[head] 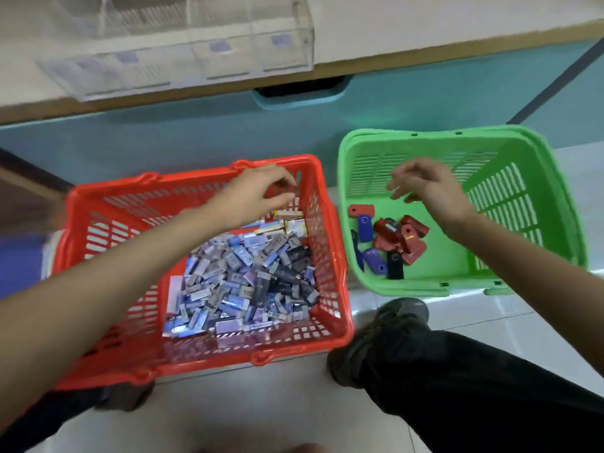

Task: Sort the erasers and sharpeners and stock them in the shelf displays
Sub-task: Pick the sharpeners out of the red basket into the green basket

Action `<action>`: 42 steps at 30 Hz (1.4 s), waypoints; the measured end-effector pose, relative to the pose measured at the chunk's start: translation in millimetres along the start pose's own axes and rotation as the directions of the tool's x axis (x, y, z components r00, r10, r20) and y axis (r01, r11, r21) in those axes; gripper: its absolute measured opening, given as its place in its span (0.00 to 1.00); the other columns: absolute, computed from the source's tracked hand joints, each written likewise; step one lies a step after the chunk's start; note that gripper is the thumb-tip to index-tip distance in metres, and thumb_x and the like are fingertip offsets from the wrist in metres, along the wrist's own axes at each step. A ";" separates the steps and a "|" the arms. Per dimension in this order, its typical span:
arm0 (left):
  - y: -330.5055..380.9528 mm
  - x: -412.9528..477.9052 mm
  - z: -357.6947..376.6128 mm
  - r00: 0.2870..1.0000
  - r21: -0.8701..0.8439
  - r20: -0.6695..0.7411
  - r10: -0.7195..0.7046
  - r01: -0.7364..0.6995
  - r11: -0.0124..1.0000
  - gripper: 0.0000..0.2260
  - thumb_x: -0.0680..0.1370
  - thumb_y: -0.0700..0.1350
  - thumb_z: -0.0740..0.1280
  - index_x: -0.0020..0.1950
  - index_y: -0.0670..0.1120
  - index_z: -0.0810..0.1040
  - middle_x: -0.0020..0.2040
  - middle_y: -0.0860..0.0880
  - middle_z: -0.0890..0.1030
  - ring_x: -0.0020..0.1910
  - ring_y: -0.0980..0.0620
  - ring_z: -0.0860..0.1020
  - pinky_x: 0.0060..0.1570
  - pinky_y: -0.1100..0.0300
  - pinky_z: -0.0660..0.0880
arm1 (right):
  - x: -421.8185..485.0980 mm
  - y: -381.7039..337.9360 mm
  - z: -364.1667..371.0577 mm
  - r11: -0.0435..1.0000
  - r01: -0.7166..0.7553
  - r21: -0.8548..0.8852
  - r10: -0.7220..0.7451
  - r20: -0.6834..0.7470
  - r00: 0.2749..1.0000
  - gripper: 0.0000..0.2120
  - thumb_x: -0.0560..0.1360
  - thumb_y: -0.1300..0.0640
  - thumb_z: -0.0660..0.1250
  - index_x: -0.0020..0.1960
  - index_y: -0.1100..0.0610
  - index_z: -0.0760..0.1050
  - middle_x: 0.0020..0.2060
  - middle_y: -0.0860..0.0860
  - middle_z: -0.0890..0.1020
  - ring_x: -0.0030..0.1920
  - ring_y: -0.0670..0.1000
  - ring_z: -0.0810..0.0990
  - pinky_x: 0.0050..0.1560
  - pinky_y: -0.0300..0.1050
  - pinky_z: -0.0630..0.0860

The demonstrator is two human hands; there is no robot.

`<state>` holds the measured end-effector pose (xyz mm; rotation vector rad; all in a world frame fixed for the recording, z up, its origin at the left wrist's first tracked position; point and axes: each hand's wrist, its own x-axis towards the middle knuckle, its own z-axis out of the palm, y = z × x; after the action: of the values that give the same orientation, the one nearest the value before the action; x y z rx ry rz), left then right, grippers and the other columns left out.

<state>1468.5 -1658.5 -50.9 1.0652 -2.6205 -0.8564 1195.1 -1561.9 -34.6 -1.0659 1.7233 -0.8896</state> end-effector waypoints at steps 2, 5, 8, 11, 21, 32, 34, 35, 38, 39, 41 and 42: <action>-34.0 -45.4 -16.9 0.992 -0.021 0.017 -0.125 0.126 0.992 0.07 0.76 0.41 0.69 0.52 0.40 0.79 0.49 0.45 0.81 0.48 0.51 0.77 0.51 0.62 0.70 | -9.0 -37.6 28.5 0.990 0.112 0.082 -0.118 0.079 0.990 0.04 0.70 0.60 0.61 0.44 0.57 0.72 0.36 0.54 0.79 0.32 0.46 0.76 0.33 0.37 0.71; -82.1 -110.0 -21.4 0.925 -0.105 0.094 -0.367 0.376 0.921 0.07 0.75 0.38 0.69 0.51 0.38 0.78 0.46 0.44 0.81 0.45 0.49 0.79 0.48 0.60 0.74 | -11.9 -52.1 84.9 0.993 0.117 0.003 -0.112 0.298 0.948 0.03 0.75 0.66 0.61 0.44 0.60 0.72 0.34 0.56 0.78 0.30 0.44 0.76 0.32 0.36 0.71; -123.8 -161.3 -2.5 0.800 -0.212 0.145 -0.582 0.600 0.772 0.08 0.75 0.36 0.70 0.53 0.40 0.76 0.48 0.42 0.78 0.45 0.47 0.76 0.43 0.67 0.71 | -1.4 -16.0 152.1 0.962 0.011 -0.274 0.112 0.429 0.896 0.02 0.77 0.63 0.62 0.47 0.58 0.73 0.40 0.57 0.78 0.38 0.48 0.77 0.38 0.41 0.72; -158.7 -195.8 33.5 0.638 -0.260 0.199 -0.744 0.767 0.587 0.16 0.73 0.37 0.71 0.59 0.39 0.73 0.56 0.38 0.75 0.51 0.43 0.75 0.50 0.56 0.72 | 10.1 54.5 216.3 0.824 -0.257 -0.505 0.456 0.322 0.830 0.18 0.77 0.57 0.64 0.65 0.61 0.64 0.50 0.58 0.76 0.47 0.55 0.75 0.44 0.47 0.72; -209.5 -227.7 122.4 0.450 -0.318 0.312 -0.837 0.880 0.354 0.53 0.61 0.60 0.79 0.77 0.51 0.52 0.74 0.41 0.61 0.72 0.43 0.62 0.68 0.53 0.64 | -11.0 119.8 329.0 0.710 -0.546 -0.444 0.546 -0.143 0.826 0.39 0.72 0.36 0.65 0.76 0.48 0.52 0.74 0.60 0.44 0.70 0.69 0.55 0.62 0.61 0.69; -218.0 -220.1 122.5 0.394 -0.574 0.295 -0.870 0.802 0.168 0.40 0.69 0.34 0.74 0.74 0.41 0.53 0.62 0.44 0.71 0.52 0.51 0.77 0.47 0.60 0.77 | 7.8 73.4 406.1 0.904 -0.004 -0.427 0.192 0.398 0.897 0.30 0.76 0.49 0.66 0.74 0.48 0.57 0.73 0.49 0.49 0.67 0.60 0.68 0.60 0.54 0.75; -217.5 -220.2 110.8 0.368 -0.556 0.271 -0.889 0.814 0.168 0.41 0.69 0.38 0.75 0.75 0.41 0.54 0.62 0.40 0.74 0.59 0.42 0.75 0.55 0.53 0.72 | 10.9 69.4 387.4 0.859 0.074 -0.506 0.159 0.402 0.902 0.26 0.78 0.50 0.63 0.73 0.51 0.60 0.74 0.51 0.52 0.67 0.60 0.67 0.60 0.53 0.74; -217.9 -220.9 106.5 0.367 -0.537 0.264 -0.892 0.824 0.180 0.38 0.71 0.38 0.74 0.74 0.40 0.56 0.60 0.41 0.75 0.61 0.41 0.74 0.54 0.55 0.70 | 11.9 68.7 370.9 0.828 0.119 -0.548 0.144 0.413 0.899 0.24 0.79 0.52 0.61 0.73 0.52 0.61 0.74 0.51 0.53 0.69 0.59 0.64 0.62 0.53 0.73; -197.9 -210.2 84.6 0.443 -0.482 0.199 -0.874 0.821 0.306 0.28 0.73 0.38 0.72 0.69 0.37 0.65 0.63 0.42 0.73 0.64 0.42 0.71 0.54 0.59 0.67 | 14.0 61.3 309.8 0.734 0.211 -0.646 0.115 0.425 0.898 0.20 0.80 0.58 0.58 0.71 0.55 0.64 0.73 0.53 0.57 0.70 0.58 0.63 0.64 0.52 0.70; -188.2 -203.8 74.2 0.471 -0.494 0.187 -0.862 0.804 0.331 0.25 0.73 0.38 0.71 0.68 0.37 0.67 0.67 0.41 0.72 0.66 0.42 0.70 0.57 0.59 0.67 | 12.8 54.6 289.9 0.722 0.220 -0.656 0.107 0.420 0.901 0.18 0.79 0.59 0.58 0.69 0.56 0.66 0.72 0.53 0.60 0.68 0.57 0.65 0.63 0.51 0.70; -167.5 -188.8 52.2 0.534 -0.532 0.184 -0.825 0.760 0.373 0.20 0.75 0.37 0.70 0.65 0.38 0.70 0.66 0.41 0.72 0.63 0.45 0.72 0.57 0.56 0.71 | 5.9 35.8 254.6 0.732 0.240 -0.638 0.076 0.427 0.901 0.17 0.79 0.60 0.58 0.68 0.57 0.68 0.69 0.52 0.63 0.64 0.55 0.70 0.62 0.48 0.71; -157.8 -180.5 42.8 0.569 -0.532 0.188 -0.800 0.744 0.404 0.18 0.75 0.38 0.69 0.64 0.40 0.72 0.62 0.42 0.75 0.60 0.47 0.74 0.53 0.58 0.73 | 0.5 23.7 238.1 0.740 0.254 -0.623 0.058 0.435 0.898 0.17 0.79 0.60 0.58 0.67 0.57 0.68 0.68 0.52 0.65 0.61 0.55 0.72 0.61 0.48 0.70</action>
<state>1675.0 -1606.4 -169.0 2.0630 -1.4387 -1.5566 1410.6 -1581.0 -136.8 -1.6972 1.6255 -0.0198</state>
